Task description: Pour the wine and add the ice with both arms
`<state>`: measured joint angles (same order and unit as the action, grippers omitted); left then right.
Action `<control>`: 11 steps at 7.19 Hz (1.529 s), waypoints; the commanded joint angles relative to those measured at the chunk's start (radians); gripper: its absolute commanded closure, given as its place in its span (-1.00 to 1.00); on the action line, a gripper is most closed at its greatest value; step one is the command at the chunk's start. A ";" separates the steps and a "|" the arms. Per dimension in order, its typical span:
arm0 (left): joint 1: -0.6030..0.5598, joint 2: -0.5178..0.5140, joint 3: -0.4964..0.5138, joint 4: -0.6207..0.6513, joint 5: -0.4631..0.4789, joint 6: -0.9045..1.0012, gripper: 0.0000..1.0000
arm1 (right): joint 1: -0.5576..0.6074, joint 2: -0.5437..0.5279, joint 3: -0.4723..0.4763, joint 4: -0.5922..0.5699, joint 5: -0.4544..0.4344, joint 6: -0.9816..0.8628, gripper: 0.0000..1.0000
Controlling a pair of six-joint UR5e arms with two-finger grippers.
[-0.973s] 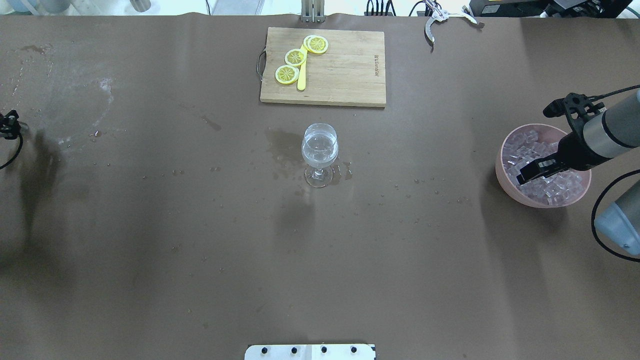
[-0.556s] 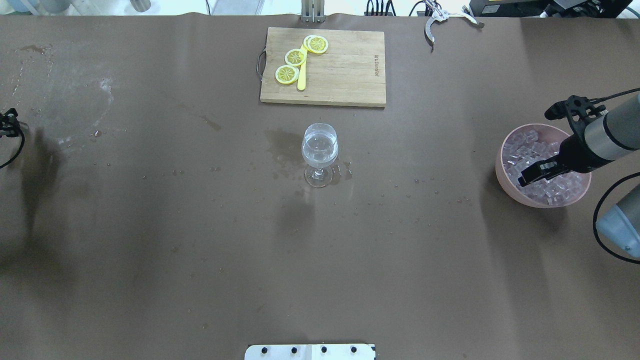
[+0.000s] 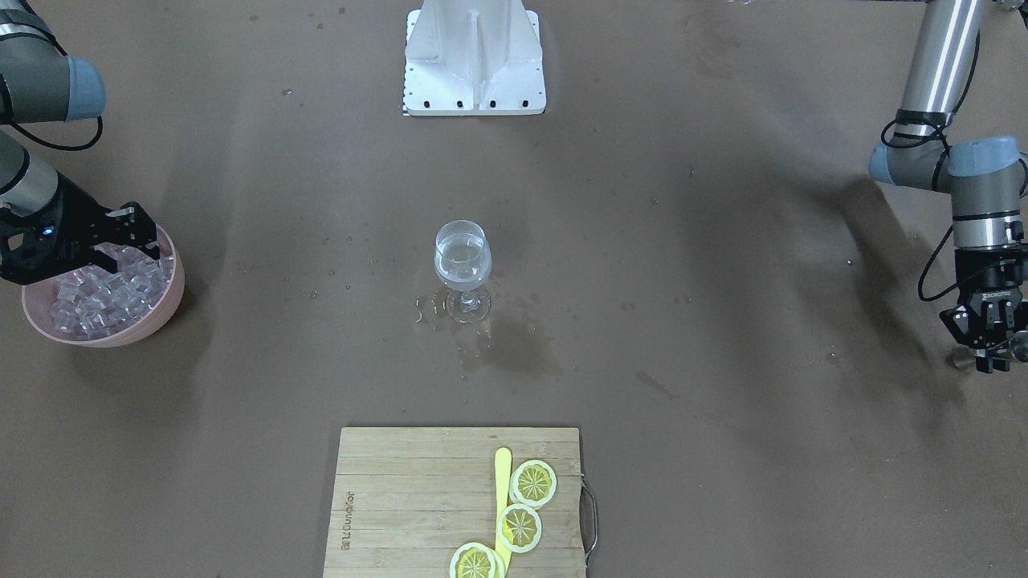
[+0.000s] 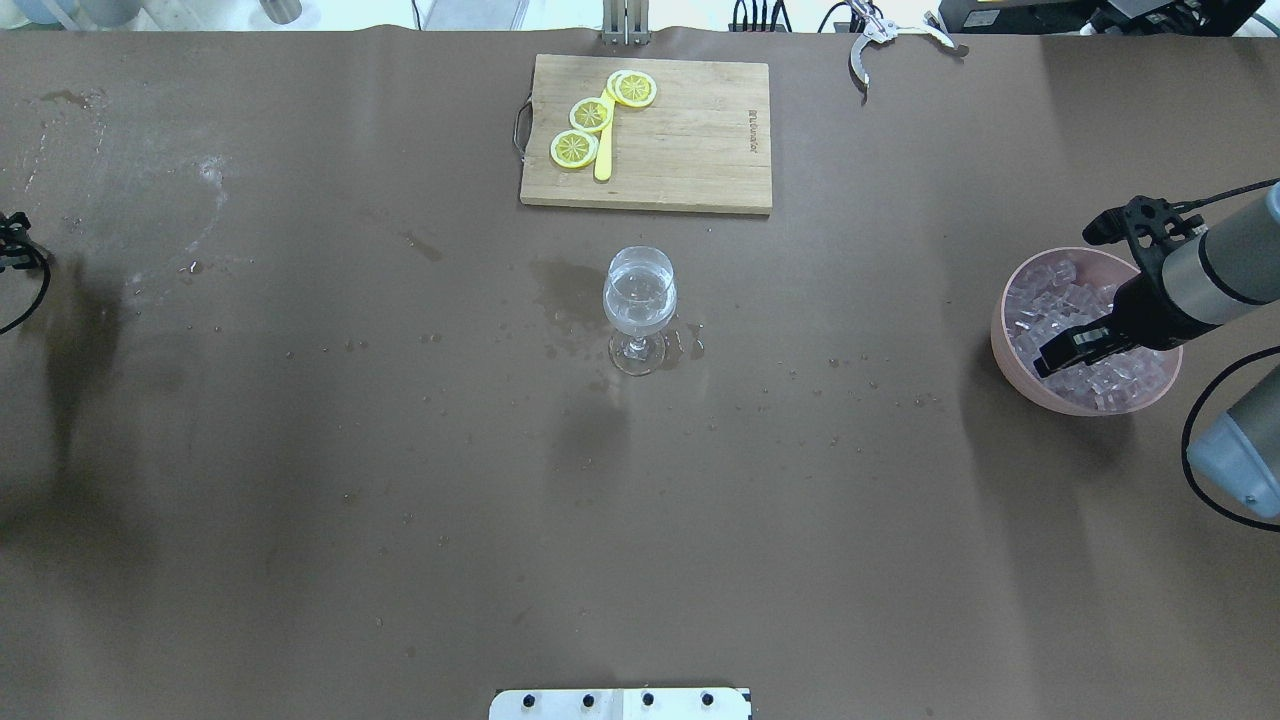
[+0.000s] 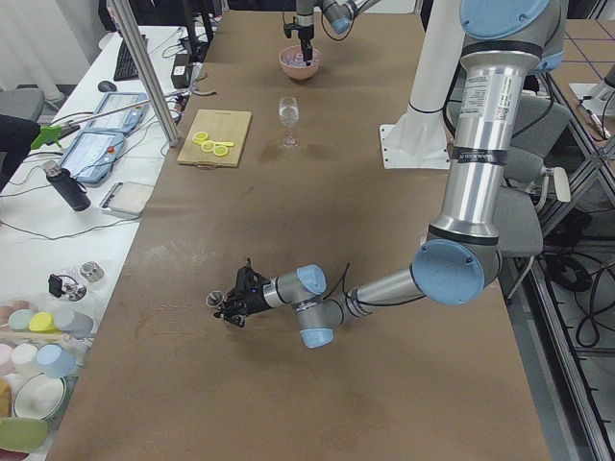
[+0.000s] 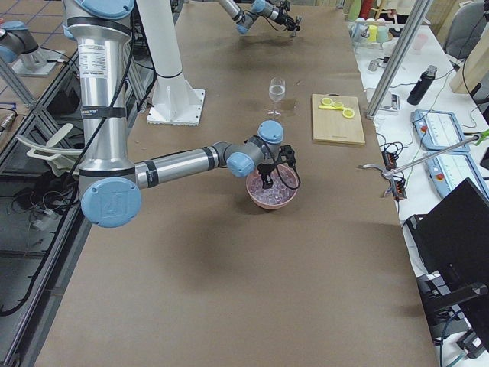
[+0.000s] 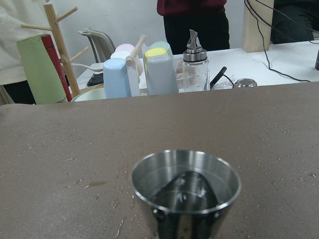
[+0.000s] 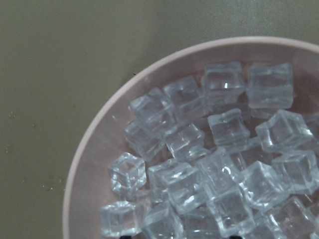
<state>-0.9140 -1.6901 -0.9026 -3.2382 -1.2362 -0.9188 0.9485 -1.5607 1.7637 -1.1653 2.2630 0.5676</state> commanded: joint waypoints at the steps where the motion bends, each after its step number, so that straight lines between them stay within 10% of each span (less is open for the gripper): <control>1: -0.015 -0.008 -0.021 -0.002 -0.002 0.000 1.00 | -0.001 0.010 -0.001 -0.002 0.003 0.000 0.10; 6: -0.071 0.010 -0.335 0.248 0.003 0.119 1.00 | 0.001 0.013 -0.001 -0.005 0.012 0.000 0.54; 11: 0.074 -0.026 -0.816 0.844 0.167 0.256 1.00 | 0.124 0.010 0.136 -0.165 0.090 0.000 0.61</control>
<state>-0.9117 -1.6996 -1.6198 -2.5082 -1.1216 -0.6834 1.0335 -1.5506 1.8240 -1.2362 2.3300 0.5679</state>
